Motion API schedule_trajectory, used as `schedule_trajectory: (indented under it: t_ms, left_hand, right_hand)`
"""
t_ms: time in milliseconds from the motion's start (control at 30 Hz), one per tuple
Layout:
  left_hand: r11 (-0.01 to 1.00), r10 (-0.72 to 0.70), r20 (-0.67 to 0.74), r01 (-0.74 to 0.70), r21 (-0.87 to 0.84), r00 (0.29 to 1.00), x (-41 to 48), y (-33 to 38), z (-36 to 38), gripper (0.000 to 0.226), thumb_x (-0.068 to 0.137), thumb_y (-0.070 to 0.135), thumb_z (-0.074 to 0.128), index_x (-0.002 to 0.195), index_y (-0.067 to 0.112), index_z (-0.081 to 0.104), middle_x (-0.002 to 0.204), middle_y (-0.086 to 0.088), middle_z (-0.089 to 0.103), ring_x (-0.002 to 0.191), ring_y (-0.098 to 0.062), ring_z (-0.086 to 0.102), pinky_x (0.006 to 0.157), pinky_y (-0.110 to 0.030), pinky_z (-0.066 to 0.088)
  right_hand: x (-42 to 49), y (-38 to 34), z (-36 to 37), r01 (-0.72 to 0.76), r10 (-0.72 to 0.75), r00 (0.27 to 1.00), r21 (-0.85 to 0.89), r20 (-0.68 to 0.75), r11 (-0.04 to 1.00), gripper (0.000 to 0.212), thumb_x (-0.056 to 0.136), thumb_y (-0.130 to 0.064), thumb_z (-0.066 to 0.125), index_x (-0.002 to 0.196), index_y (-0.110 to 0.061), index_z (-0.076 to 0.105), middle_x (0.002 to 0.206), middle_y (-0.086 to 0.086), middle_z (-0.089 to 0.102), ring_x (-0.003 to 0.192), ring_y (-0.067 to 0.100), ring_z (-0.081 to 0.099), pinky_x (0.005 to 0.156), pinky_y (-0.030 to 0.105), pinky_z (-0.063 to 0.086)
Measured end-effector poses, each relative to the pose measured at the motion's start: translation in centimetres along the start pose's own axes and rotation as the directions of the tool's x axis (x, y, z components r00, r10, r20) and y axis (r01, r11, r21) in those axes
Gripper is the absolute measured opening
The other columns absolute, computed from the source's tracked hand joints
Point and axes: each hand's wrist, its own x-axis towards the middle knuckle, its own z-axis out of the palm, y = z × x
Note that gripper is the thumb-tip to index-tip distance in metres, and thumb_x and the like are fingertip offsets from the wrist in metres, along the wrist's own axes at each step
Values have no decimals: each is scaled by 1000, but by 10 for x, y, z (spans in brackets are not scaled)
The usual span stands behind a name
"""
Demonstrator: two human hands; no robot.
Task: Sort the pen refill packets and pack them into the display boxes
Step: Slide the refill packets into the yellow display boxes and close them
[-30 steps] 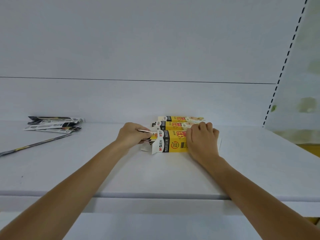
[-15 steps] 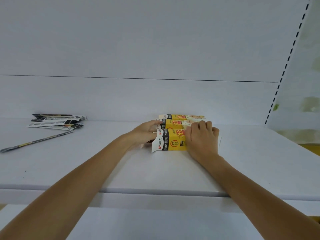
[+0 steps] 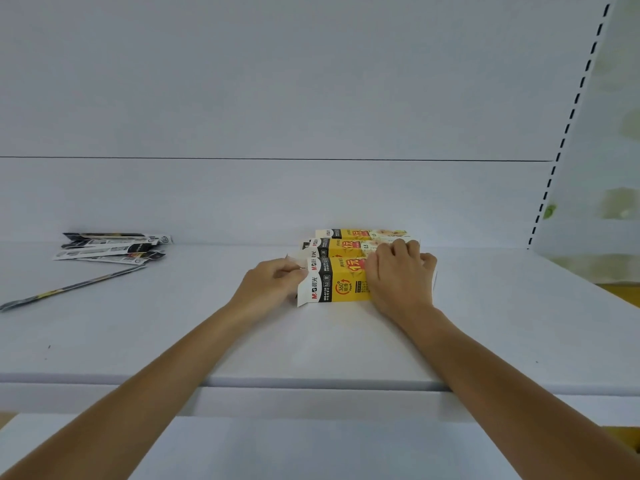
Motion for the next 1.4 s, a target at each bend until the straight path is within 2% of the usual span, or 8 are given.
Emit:
schedule_trajectory:
  t_ms: [133, 300, 600, 800, 967, 1200, 1300, 1400]
  left_hand:
    - [986, -88, -62, 77, -149, 994, 7, 1, -5, 10, 87, 26, 63, 85, 18, 69, 98, 0, 70, 93, -14, 63, 69, -19, 41]
    - [951, -172, -24, 160, -266, 985, 9, 10, -2, 7, 81, 8, 69, 87, 10, 67, 79, -2, 64, 66, -8, 56, 44, -9, 40]
    - [920, -279, 82, 290, -261, 957, 18, 18, -3, 9, 88, 16, 60, 81, 12, 64, 66, 2, 59, 39, 2, 51, 53, -19, 29]
    - [841, -261, 57, 256, -476, 964, 12, 22, 0, 12, 88, 8, 57, 77, 12, 62, 57, 6, 68, 46, 1, 62, 61, -19, 38]
    - [808, -274, 59, 263, -528, 960, 11, 18, 4, 12, 87, -1, 58, 89, 9, 64, 66, 3, 66, 60, -6, 60, 66, -16, 42]
    - [894, -37, 339, 182, -409, 940, 10, 18, 1, 44, 84, -12, 37, 103, 19, 63, 90, 8, 70, 84, -3, 61, 75, -17, 40]
    - [870, -107, 172, 176, -461, 979, 13, 11, -2, 33, 88, -8, 43, 111, 9, 59, 96, -1, 70, 88, -12, 63, 82, -20, 46]
    - [984, -117, -94, 103, -142, 989, 14, -3, -7, 9, 90, 14, 57, 95, 17, 64, 93, -2, 68, 81, -10, 61, 71, -22, 46]
  right_hand:
    - [2, 2, 0, 2, -4, 1000, 42, 31, 999, 37, 87, -25, 30, 70, -8, 57, 73, 9, 55, 74, 29, 49, 67, 42, 41]
    - [2, 4, 2, -2, -3, 998, 91, 55, 996, 43, 89, -30, 22, 78, -9, 58, 82, 8, 56, 82, 27, 46, 73, 42, 37]
    - [3, 3, 1, -19, 8, 998, 173, 66, 985, 59, 80, -36, 5, 80, -9, 57, 84, 6, 54, 85, 26, 44, 77, 41, 35]
    - [3, 7, -2, -23, -4, 989, 188, 146, 982, 37, 96, -32, 27, 93, -10, 56, 98, 4, 53, 96, 23, 41, 85, 39, 29]
    - [2, 0, -1, -51, 38, 996, 166, 78, 985, 52, 83, -30, 11, 78, -6, 57, 82, 9, 55, 84, 29, 47, 78, 44, 38]
    - [0, 1, -5, -97, 93, 994, 75, 54, 992, 38, 80, -16, 23, 61, -6, 54, 62, 11, 51, 63, 28, 47, 60, 40, 44]
    - [1, 3, -1, -34, 29, 998, 77, 61, 996, 45, 81, -21, 17, 67, -5, 57, 69, 12, 55, 69, 29, 48, 64, 39, 39]
    - [3, 10, 0, -23, 10, 995, 137, 97, 990, 48, 90, -29, 17, 89, -7, 59, 94, 9, 57, 90, 27, 46, 76, 38, 32]
